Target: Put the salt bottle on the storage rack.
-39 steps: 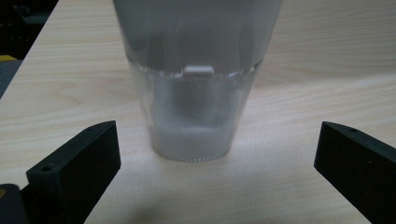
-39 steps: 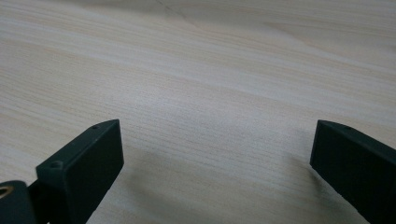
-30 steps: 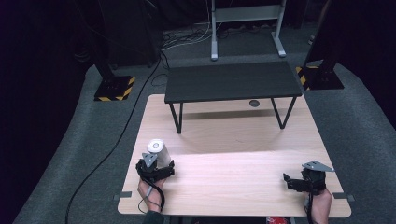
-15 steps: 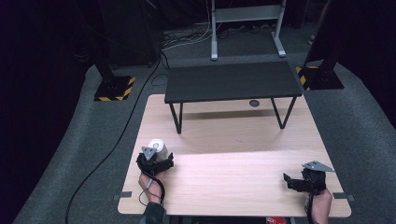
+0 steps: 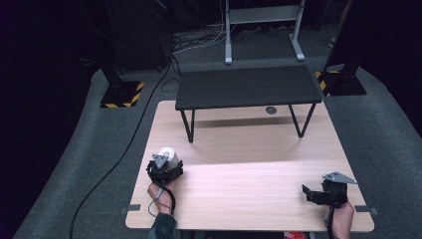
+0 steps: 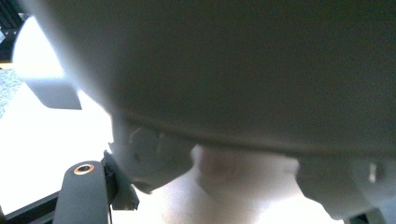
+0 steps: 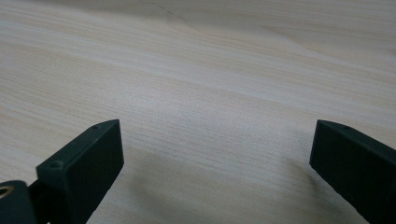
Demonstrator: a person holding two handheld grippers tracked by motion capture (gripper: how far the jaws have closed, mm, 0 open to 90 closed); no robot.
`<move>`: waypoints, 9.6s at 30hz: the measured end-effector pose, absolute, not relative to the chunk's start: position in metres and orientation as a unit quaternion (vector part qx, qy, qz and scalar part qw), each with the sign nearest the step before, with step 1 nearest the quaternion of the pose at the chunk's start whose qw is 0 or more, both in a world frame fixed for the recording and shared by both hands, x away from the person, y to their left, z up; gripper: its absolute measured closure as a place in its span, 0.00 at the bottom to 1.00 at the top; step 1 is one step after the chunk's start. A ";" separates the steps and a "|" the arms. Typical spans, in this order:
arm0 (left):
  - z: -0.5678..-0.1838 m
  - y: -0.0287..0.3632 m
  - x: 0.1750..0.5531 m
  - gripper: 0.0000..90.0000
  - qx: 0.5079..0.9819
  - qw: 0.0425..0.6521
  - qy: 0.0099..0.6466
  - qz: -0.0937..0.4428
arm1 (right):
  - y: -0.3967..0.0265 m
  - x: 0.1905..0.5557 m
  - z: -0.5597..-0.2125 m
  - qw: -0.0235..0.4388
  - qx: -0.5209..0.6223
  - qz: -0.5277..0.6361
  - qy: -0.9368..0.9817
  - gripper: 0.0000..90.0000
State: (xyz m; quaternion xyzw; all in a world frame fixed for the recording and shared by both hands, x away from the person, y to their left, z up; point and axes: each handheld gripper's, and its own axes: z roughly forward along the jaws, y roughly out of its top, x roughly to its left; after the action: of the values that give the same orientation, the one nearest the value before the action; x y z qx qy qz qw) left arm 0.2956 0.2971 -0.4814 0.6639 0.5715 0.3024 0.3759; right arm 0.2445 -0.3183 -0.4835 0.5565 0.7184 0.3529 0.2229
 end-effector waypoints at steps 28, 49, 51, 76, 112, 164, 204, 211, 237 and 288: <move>-0.458 0.295 0.276 0.33 0.673 0.385 0.556 0.299 | -0.317 0.245 -0.483 0.223 0.556 0.349 0.720 0.02; -0.427 0.283 0.283 0.33 0.692 0.400 0.526 0.290 | -0.319 0.246 -0.483 0.219 0.556 0.353 0.720 0.02; -0.425 0.284 0.286 0.33 0.695 0.406 0.521 0.284 | -0.319 0.245 -0.483 0.220 0.556 0.353 0.720 0.02; -0.396 0.273 0.303 0.33 0.705 0.421 0.497 0.281 | -0.319 0.245 -0.483 0.221 0.555 0.352 0.721 0.02; -0.362 0.245 0.339 0.33 0.728 0.425 0.461 0.278 | -0.320 0.245 -0.484 0.220 0.553 0.357 0.720 0.02; -0.307 0.200 0.392 0.34 0.740 0.450 0.426 0.261 | -0.320 0.246 -0.483 0.218 0.553 0.355 0.722 0.02; -0.259 0.099 0.483 0.34 0.742 0.428 0.462 0.229 | -0.323 0.243 -0.485 0.220 0.551 0.364 0.718 0.02; -0.267 0.084 0.492 0.34 0.745 0.411 0.470 0.233 | -0.324 0.242 -0.486 0.220 0.550 0.368 0.717 0.02; -0.287 0.084 0.463 0.00 0.733 0.417 0.449 0.294 | -0.325 0.244 -0.485 0.214 0.551 0.369 0.718 0.02; -0.471 0.293 0.265 0.00 0.740 0.304 0.551 0.238 | -0.320 0.244 -0.484 0.222 0.560 0.357 0.714 0.02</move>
State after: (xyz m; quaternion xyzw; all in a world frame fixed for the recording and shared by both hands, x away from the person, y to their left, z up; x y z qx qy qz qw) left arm 0.2652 0.2934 -0.4710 0.7398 0.5507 0.2383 0.3044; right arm 0.2438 -0.3201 -0.4842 0.5599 0.7140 0.3570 0.2220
